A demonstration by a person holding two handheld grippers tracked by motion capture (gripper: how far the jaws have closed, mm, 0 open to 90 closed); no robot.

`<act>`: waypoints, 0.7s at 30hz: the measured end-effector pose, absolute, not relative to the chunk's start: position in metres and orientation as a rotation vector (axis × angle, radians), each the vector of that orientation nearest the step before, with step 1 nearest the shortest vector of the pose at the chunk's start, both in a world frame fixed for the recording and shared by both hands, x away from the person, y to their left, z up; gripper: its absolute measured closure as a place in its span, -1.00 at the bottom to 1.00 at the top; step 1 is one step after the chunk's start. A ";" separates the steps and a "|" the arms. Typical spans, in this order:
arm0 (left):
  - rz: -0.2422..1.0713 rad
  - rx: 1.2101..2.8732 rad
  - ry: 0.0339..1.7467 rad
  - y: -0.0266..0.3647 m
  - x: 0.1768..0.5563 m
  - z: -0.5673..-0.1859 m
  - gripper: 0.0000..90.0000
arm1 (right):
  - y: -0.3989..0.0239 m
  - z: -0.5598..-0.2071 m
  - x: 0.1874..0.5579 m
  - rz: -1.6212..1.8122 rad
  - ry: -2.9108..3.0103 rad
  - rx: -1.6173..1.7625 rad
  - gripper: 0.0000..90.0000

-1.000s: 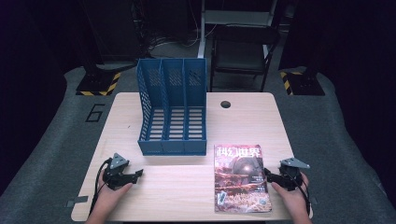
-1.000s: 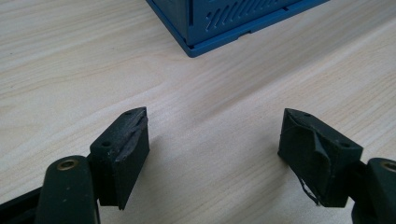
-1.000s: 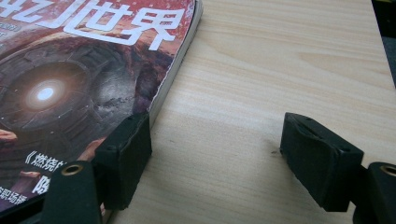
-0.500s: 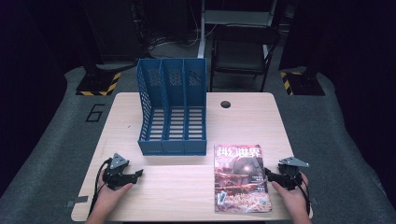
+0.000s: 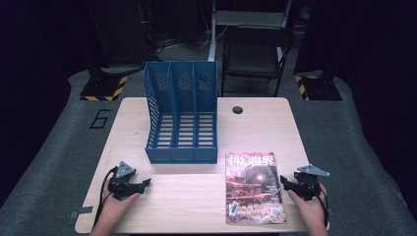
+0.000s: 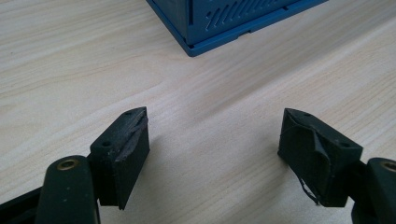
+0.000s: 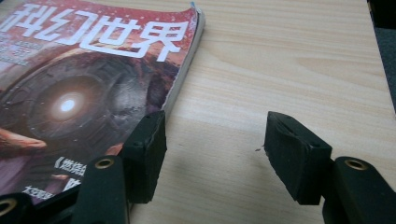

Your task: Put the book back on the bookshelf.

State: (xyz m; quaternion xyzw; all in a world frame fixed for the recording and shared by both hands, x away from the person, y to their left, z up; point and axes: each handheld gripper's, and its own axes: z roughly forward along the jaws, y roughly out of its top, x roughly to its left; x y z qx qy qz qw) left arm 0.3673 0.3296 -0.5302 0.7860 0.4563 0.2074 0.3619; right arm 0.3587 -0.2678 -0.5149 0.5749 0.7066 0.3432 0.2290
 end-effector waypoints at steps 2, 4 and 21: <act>0.535 2.024 1.175 0.330 0.367 -0.530 -0.45 | -0.267 -0.513 0.358 0.946 1.954 1.558 -0.17; 0.534 2.024 1.176 0.330 0.367 -0.530 -0.45 | -0.264 -0.509 0.356 0.979 1.953 1.550 -0.17; 0.535 2.024 1.175 0.330 0.368 -0.530 -0.46 | -0.249 -0.503 0.356 1.059 2.013 1.537 -0.20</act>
